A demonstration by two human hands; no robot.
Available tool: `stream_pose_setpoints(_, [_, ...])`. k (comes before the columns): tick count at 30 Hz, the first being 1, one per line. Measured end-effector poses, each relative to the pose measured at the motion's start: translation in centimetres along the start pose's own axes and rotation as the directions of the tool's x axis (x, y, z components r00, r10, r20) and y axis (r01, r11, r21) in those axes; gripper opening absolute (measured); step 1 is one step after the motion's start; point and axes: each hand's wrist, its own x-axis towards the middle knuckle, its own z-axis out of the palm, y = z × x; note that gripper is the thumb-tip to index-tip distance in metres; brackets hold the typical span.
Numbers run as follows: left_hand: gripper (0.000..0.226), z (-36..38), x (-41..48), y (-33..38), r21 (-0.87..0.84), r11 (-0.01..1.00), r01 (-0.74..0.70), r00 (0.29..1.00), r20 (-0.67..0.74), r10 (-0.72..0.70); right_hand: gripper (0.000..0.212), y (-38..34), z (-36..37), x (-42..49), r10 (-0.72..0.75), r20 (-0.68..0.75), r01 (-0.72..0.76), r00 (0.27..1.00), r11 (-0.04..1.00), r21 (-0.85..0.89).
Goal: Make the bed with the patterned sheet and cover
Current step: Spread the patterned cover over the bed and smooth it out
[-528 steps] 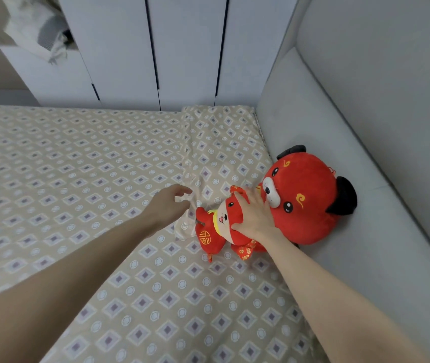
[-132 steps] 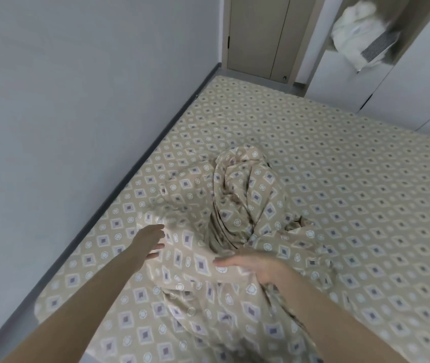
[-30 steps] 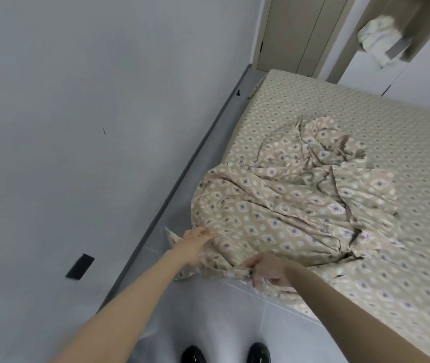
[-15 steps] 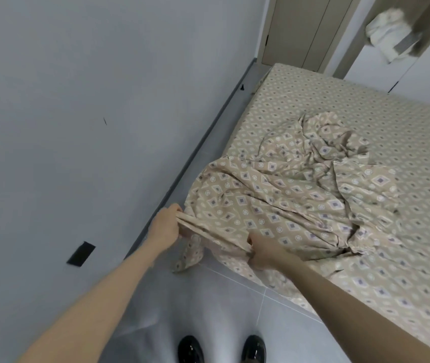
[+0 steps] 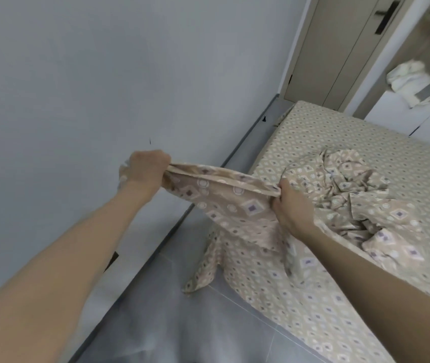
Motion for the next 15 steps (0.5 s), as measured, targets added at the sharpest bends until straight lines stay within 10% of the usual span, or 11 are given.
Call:
stream_pose_setpoints(3, [0.029,-0.4,-0.7,-1.8,0.090,0.996,0.005,1.000,0.021,-0.007,0.006,-2.4,0.3,-0.7,-0.067,-0.037,0.070,0.997,0.993,0.092])
stream_pose_setpoints(7, [0.029,4.9,-3.6,-3.1,0.165,0.981,-0.102,0.979,0.191,0.070,0.006,-2.7,6.2,-4.6,-0.088,0.300,0.072,0.950,0.995,0.065])
stream_pose_setpoints(15, [0.035,17.8,-12.9,-1.6,0.074,0.988,-0.135,0.788,0.613,0.062,0.047,-1.6,15.2,-9.4,-0.011,0.849,0.077,0.528,0.996,-0.035])
